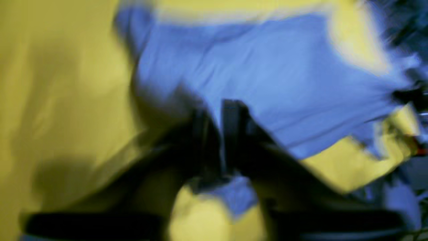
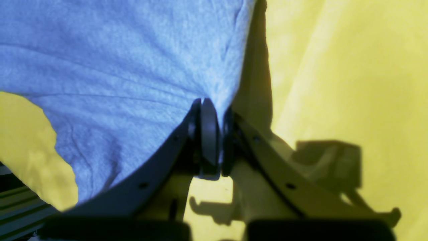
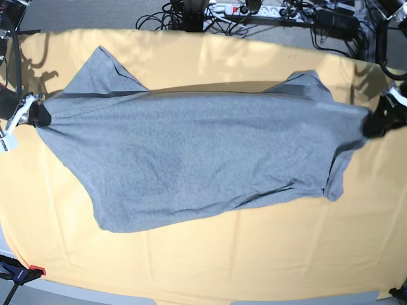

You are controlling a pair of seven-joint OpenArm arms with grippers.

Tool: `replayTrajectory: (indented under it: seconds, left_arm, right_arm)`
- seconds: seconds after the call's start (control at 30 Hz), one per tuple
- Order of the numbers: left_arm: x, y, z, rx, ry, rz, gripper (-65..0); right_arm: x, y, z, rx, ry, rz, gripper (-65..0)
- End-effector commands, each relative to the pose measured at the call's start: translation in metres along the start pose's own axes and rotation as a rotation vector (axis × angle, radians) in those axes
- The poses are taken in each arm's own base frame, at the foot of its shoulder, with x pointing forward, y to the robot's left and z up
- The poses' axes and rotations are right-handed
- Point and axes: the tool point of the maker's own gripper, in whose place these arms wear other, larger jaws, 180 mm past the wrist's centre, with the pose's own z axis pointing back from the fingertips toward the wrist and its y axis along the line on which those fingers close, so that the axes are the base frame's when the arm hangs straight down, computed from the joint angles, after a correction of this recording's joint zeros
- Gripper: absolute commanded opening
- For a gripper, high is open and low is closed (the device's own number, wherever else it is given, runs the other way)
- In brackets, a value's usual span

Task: Layout the t-shirt on the table in an organized manner, then fold the t-shirt properly
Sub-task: 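Release the corner, then grasp the shirt hem corner with the left gripper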

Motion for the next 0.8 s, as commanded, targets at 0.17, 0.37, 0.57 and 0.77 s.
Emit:
replayTrajectory:
  seconds: [0.17, 0.37, 0.57, 0.77]
  left_arm:
    - [0.041, -0.004, 0.0, -0.014, -0.022, -0.133, -22.1]
    - [0.043, 0.002, 0.0, 0.016, -0.007, -0.191, -22.1]
    - [0.052, 0.066, 0.009, 0.382, -0.036, -0.106, -22.1]
    - [0.052, 0.073, -0.029, 0.434, 0.024, -0.163, -21.9]
  right_arm:
    - [0.016, -0.006, 0.01, -0.022, -0.034, 0.036, -65.0]
    - [0.016, -0.006, 0.01, -0.022, -0.034, 0.036, -65.0]
    - [0.016, -0.006, 0.01, -0.022, -0.033, 0.036, -65.0]
    - [0.016, -0.005, 0.01, -0.019, -0.037, 0.035, -65.0]
